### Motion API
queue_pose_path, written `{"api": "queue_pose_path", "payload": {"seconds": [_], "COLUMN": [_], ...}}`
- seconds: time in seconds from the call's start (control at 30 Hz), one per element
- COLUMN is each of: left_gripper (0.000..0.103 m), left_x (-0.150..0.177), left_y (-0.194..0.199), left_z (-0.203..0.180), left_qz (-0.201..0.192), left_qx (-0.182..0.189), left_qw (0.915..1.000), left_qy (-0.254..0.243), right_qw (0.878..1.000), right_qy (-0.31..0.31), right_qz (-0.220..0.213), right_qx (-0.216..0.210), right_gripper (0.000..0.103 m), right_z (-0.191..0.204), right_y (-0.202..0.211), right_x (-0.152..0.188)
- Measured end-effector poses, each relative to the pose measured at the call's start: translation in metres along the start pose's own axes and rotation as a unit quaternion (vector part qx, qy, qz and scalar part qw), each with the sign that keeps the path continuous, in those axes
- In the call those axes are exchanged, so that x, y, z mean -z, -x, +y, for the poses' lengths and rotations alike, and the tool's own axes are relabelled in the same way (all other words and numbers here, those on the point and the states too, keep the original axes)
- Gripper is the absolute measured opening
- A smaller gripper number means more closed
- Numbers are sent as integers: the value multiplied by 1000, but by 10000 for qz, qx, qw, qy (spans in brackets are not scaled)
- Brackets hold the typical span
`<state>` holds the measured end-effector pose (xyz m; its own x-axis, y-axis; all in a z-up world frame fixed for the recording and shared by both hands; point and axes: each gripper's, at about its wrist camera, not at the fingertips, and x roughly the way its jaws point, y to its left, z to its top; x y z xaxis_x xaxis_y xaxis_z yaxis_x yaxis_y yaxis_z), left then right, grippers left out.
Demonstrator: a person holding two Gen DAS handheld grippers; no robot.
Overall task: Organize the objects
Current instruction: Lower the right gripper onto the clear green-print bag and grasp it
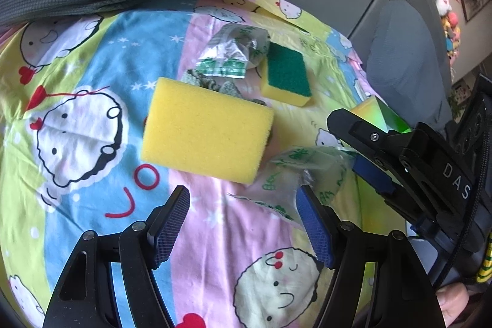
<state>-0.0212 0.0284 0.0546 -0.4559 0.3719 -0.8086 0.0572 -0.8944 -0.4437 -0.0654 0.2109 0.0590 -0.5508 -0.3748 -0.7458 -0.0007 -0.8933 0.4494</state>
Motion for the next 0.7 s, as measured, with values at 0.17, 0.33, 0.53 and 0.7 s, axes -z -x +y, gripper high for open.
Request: {"api": "queue_pose_path", "payload": {"seconds": [0.17, 0.33, 0.53, 0.7], "left_gripper": [72, 72, 72, 72], "left_x": [1, 1, 0, 0], "left_y": [-1, -2, -3, -4], "left_z": [-1, 1, 2, 2], "left_qz": [31, 59, 120, 128], "left_qx": [145, 203, 274, 328], "left_qw": [9999, 9997, 9993, 9992], "left_qy": [60, 155, 205, 211], "right_qw": [10000, 9999, 9998, 9996], "right_qy": [-40, -95, -120, -144], "right_qz": [12, 63, 98, 112], "right_qx": [-74, -58, -103, -200], "right_gripper": [79, 81, 86, 87], "right_z": [-4, -6, -7, -6], "right_y": [3, 1, 0, 0], "right_x": [1, 1, 1, 2]}}
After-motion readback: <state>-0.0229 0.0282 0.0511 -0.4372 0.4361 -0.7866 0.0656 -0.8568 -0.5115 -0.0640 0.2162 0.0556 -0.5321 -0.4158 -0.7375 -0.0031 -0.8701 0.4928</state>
